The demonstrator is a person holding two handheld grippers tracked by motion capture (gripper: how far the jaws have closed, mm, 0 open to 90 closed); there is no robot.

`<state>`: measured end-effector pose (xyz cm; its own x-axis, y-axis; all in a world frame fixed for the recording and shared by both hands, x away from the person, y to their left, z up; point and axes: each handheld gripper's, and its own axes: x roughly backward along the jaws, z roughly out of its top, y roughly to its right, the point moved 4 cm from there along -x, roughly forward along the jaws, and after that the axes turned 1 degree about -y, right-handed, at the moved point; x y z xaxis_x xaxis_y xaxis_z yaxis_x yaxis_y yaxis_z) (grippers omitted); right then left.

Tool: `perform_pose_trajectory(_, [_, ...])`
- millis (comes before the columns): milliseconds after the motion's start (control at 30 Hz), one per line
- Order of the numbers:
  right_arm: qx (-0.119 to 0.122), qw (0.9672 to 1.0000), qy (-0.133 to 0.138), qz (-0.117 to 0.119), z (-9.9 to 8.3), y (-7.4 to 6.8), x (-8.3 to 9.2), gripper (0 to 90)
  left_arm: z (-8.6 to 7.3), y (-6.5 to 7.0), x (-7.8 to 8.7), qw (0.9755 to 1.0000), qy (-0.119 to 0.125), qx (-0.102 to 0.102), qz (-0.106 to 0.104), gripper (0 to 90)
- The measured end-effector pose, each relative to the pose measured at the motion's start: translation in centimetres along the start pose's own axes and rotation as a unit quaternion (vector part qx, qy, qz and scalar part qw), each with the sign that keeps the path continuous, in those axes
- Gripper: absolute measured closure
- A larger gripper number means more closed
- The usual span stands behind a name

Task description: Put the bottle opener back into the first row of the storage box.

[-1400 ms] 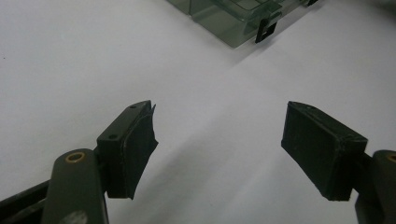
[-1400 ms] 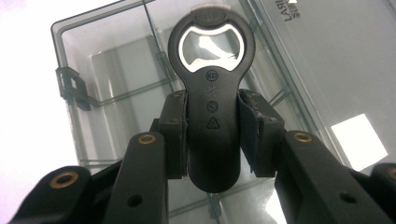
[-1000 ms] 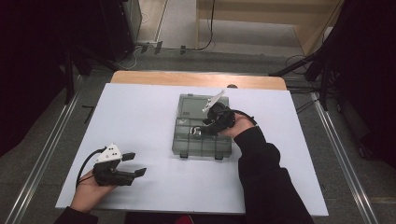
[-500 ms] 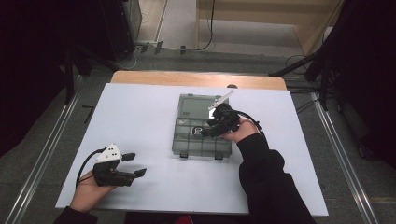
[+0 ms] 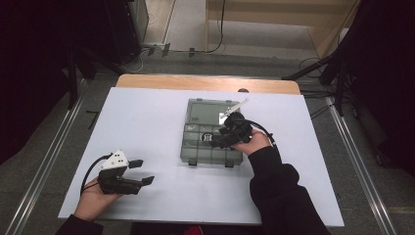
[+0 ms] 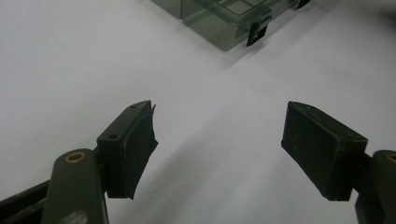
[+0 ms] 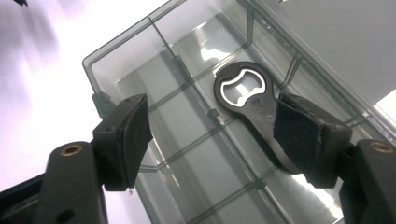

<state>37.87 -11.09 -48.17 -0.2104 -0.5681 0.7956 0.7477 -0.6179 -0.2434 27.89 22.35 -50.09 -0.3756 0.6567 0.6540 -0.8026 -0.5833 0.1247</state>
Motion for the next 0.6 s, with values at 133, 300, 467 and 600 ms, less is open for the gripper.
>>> perform_pose_trajectory(133, [-0.004,1.0,0.001,-0.001,-0.2,-0.3,0.1,28.2,0.0,0.0,-0.1,1.0,-0.004,-0.003,0.0,25.1])
perform_pose_trajectory(300, [-0.01,0.9999,0.003,-0.002,-0.7,-0.5,0.3,28.3,0.1,0.0,-0.1,1.0,0.0,-0.002,-0.001,25.1])
perform_pose_trajectory(467, [-0.01,0.9999,0.008,-0.006,-1.0,-0.8,0.9,28.2,0.1,0.0,-0.1,1.0,-0.001,-0.003,-0.001,25.1])
perform_pose_trajectory(600, [-0.009,0.9998,0.015,-0.011,-1.4,-1.3,1.5,28.2,0.1,0.0,-0.1,1.0,-0.003,-0.005,-0.001,25.1])
